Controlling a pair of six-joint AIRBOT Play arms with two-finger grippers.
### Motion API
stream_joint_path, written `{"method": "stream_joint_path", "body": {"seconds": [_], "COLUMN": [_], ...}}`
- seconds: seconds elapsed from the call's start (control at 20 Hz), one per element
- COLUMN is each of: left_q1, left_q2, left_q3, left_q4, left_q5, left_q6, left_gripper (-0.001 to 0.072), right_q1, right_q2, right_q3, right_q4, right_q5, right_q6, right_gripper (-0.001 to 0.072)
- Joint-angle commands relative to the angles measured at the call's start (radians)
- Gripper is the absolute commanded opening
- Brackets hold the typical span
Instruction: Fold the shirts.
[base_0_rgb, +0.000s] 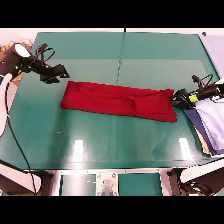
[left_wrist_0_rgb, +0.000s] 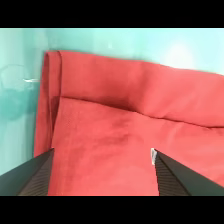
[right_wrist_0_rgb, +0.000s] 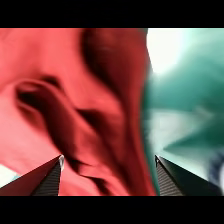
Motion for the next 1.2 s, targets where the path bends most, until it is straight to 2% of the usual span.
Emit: {"method": "stream_joint_path", "body": {"seconds": [0.0, 0.45, 0.5, 0.55, 0.6, 0.65, 0.7, 0.75, 0.95, 1.15], "left_q1": [0.006, 0.006, 0.006, 0.006, 0.006, 0.004, -0.002, -0.009, -0.109, -0.350], "left_q2": [-0.001, -0.001, -0.001, -0.001, -0.001, -0.001, -0.001, -0.001, -0.006, -0.061], "left_q3": [0.006, 0.006, 0.006, 0.006, 0.006, 0.006, 0.006, 0.006, 0.005, -0.008], "left_q4": [-0.018, -0.051, -0.067, -0.083, -0.096, -0.101, -0.110, -0.122, -0.140, -0.140], "left_q5": [-0.025, -0.027, -0.028, -0.028, -0.028, -0.028, -0.028, -0.028, 0.024, 0.186], "left_q6": [-0.011, -0.031, -0.031, -0.027, -0.027, -0.026, -0.016, 0.012, 0.045, 0.051], "left_gripper": [0.0718, 0.0716, 0.0711, 0.0634, 0.0478, 0.0329, 0.0153, 0.0025, 0.0025, 0.0026], "right_q1": [-0.003, 0.041, 0.064, 0.087, 0.109, 0.123, 0.130, 0.134, 0.135, 0.139], "right_q2": [-0.071, -0.084, -0.084, -0.084, -0.084, -0.083, -0.083, -0.080, -0.014, 0.092], "right_q3": [-0.005, -0.005, -0.005, -0.005, -0.005, -0.005, 0.001, 0.013, 0.108, 0.262], "right_q4": [0.058, 0.070, 0.070, 0.069, 0.064, 0.063, 0.063, 0.062, 0.063, 0.072], "right_q5": [-0.029, -0.067, -0.076, -0.076, -0.074, -0.071, -0.062, -0.045, 0.027, 0.181], "right_q6": [-0.055, -0.087, -0.087, -0.088, -0.087, -0.082, -0.068, -0.060, -0.013, 0.070], "right_gripper": [0.0645, 0.0641, 0.0589, 0.0396, 0.0143, 0.0016, 0.0013, 0.0013, 0.0012, 0.0013]}}
